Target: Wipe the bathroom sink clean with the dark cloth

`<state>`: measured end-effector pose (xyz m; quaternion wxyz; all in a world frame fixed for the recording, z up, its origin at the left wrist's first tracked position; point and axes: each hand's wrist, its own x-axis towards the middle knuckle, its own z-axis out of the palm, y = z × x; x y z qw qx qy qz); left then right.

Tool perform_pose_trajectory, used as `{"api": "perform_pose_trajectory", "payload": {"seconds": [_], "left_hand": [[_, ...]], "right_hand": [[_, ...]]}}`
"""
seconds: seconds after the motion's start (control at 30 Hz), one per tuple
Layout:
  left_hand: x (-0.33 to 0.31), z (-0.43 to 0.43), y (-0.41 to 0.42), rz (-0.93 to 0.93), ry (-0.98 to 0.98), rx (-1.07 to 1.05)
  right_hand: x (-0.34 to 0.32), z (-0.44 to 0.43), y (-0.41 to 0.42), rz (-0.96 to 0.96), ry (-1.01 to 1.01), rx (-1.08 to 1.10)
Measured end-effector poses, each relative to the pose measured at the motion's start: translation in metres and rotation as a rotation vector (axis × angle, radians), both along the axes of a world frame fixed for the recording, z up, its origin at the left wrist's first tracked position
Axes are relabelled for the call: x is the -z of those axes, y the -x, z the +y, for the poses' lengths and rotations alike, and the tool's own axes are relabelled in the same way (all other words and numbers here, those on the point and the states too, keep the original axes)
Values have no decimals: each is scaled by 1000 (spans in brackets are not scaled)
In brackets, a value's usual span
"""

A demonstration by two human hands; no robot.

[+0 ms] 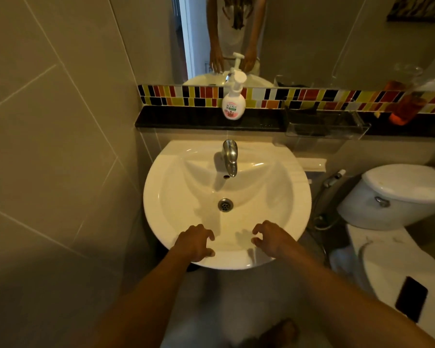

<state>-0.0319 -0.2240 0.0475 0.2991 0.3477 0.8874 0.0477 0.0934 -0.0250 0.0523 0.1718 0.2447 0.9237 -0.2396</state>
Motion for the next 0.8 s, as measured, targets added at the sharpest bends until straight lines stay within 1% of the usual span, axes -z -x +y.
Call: {"api": "perform_pose_trajectory", "payload": {"seconds": [0.13,0.2,0.5,0.8], "left_hand": [[17,1,-11,-12,34,20],[23,3,-16,7,51,32],[32,7,-21,101,43,13],[30,10,-23,110,46,-3]], "right_hand": [[18,-9,-10,-86,15,-27],[24,-12,-12,-94,-2,-36],[35,-21,-11,-31,-134,26],[37,-25,-14,-4,-166,25]]}}
